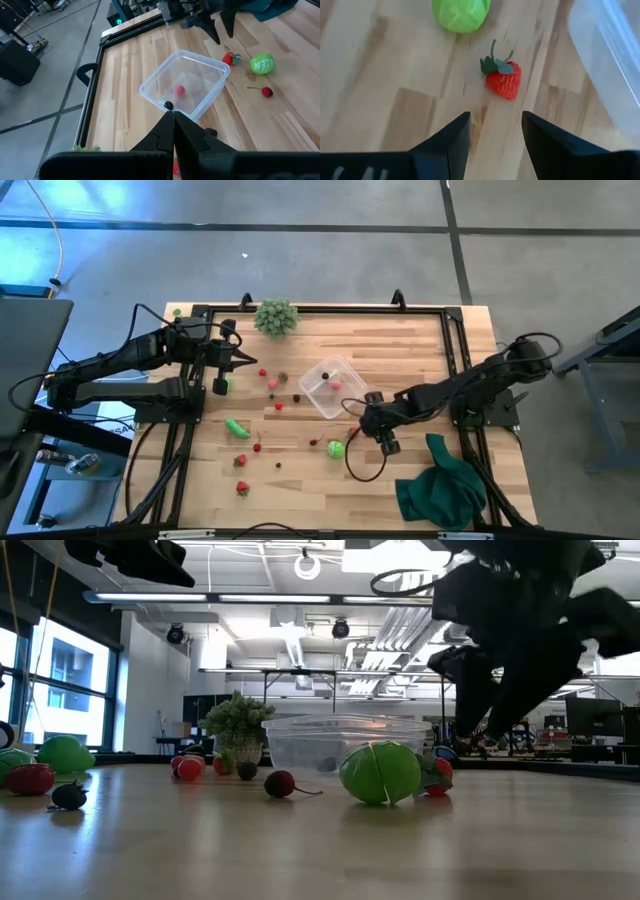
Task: Pick and placing Produce into tupperware
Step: Put the red strawberry into the transparent bin
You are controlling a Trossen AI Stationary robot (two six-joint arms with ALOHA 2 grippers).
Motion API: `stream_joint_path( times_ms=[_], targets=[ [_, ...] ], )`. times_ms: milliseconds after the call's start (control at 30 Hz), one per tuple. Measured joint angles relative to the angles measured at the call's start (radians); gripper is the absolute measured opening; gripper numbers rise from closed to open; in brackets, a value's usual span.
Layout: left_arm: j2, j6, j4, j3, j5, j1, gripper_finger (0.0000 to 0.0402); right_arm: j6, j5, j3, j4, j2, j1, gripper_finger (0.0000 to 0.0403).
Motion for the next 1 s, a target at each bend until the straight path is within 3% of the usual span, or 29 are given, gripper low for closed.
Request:
stream_joint_path(
  times_ms=[267,500,1000],
  targets=[
    [0.0,0.0,0.0,0.0,0.0,0.0,0.0001,-0.239,-0.015,0.0,-0.006,0.025,-0.078,0.017],
    [0.0,0.0,0.0,0.0,0.0,0.0,0.0001,-0.394,-0.099,0.0,0.042,0.025,-0.136,0.017],
    [0.0,0.0,0.0,0.0,0.0,0.0,0.0001,-0.495,-0.185,0.0,0.131,0.111,-0.136,0.017]
  ],
)
